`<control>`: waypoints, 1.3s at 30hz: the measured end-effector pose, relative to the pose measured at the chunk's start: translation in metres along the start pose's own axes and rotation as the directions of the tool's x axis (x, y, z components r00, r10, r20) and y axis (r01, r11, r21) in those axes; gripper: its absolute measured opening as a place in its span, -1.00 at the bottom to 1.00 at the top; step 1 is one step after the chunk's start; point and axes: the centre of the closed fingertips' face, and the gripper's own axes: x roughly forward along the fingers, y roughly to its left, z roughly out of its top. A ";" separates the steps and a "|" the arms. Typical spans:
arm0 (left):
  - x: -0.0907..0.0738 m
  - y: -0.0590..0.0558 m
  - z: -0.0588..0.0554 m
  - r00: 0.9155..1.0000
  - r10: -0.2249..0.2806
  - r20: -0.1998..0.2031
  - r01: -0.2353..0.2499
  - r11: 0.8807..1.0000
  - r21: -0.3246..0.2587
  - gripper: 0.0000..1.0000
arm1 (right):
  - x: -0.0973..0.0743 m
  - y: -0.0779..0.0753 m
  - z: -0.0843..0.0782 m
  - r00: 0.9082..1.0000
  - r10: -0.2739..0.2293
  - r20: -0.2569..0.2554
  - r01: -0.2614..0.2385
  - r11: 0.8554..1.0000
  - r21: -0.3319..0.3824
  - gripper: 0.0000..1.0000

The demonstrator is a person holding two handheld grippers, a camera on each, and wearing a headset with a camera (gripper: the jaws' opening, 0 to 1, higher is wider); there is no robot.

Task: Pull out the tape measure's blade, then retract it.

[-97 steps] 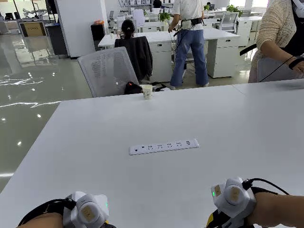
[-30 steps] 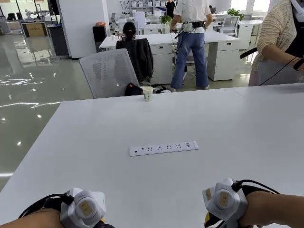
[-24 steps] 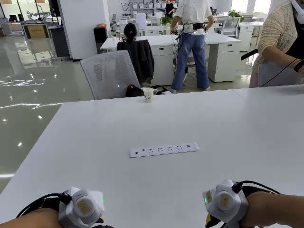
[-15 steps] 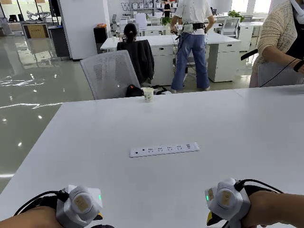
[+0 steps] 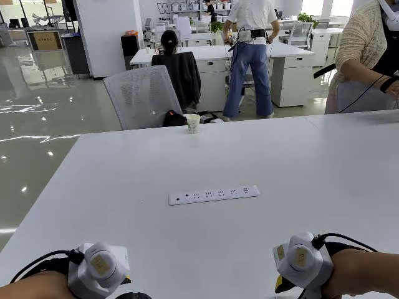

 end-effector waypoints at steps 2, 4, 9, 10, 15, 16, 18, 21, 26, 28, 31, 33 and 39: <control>0.001 -0.003 -0.003 1.000 -0.018 -0.009 0.018 1.000 -0.025 0.63 | 0.000 0.001 -0.002 1.000 0.002 -0.010 -0.002 1.000 -0.004 -0.11; 0.002 -0.004 -0.005 1.000 -0.020 -0.019 0.020 0.999 -0.025 0.70 | 0.000 0.002 -0.003 1.000 0.006 -0.009 -0.006 1.000 0.005 -0.08; 0.002 -0.005 -0.006 0.999 -0.028 -0.016 0.027 0.999 -0.043 0.78 | -0.001 0.001 0.000 1.000 0.008 0.012 -0.008 0.999 0.031 0.04; 0.002 -0.006 -0.005 0.999 -0.031 -0.009 0.030 0.998 -0.055 0.81 | -0.001 0.001 0.000 1.000 0.009 0.014 -0.009 0.999 0.036 0.08; 0.001 -0.007 0.000 0.999 -0.030 0.024 0.032 0.995 -0.093 0.98 | 0.000 0.002 0.000 1.000 0.003 0.019 -0.004 0.999 0.051 0.22; 0.001 -0.008 0.000 0.999 -0.036 0.027 0.039 0.995 -0.095 0.98 | 0.000 0.003 -0.001 1.000 0.003 0.019 -0.004 0.999 0.053 0.24; 0.001 -0.010 -0.001 0.999 -0.039 0.026 0.041 0.995 -0.095 0.98 | 0.000 0.004 -0.001 1.000 0.001 0.018 -0.002 0.999 0.054 0.28; 0.002 -0.011 -0.001 0.999 -0.040 0.030 0.043 0.993 -0.110 0.98 | 0.000 0.003 -0.003 1.000 -0.004 0.014 0.003 0.998 0.056 0.33; 0.003 -0.014 -0.004 0.998 -0.045 0.041 0.052 0.981 -0.187 0.98 | -0.001 0.002 -0.001 0.999 -0.019 0.032 0.016 0.997 0.078 0.44; 0.003 -0.014 -0.005 0.998 -0.041 0.056 0.052 0.978 -0.200 0.98 | 0.000 0.002 0.000 0.999 -0.026 0.040 0.023 0.996 0.089 0.52; 0.002 -0.013 -0.009 0.998 -0.010 0.064 0.024 0.975 -0.222 0.98 | 0.000 0.000 -0.001 0.996 -0.056 0.066 0.049 0.993 0.110 0.59; 0.001 -0.012 -0.010 0.996 0.009 0.086 0.012 0.970 -0.243 0.98 | 0.000 -0.003 -0.001 0.993 -0.081 0.087 0.068 0.988 0.139 0.65; -0.002 -0.010 -0.012 0.986 0.051 0.157 -0.006 0.962 -0.274 0.98 | -0.003 -0.009 -0.006 0.984 -0.134 0.120 0.101 0.963 0.248 0.89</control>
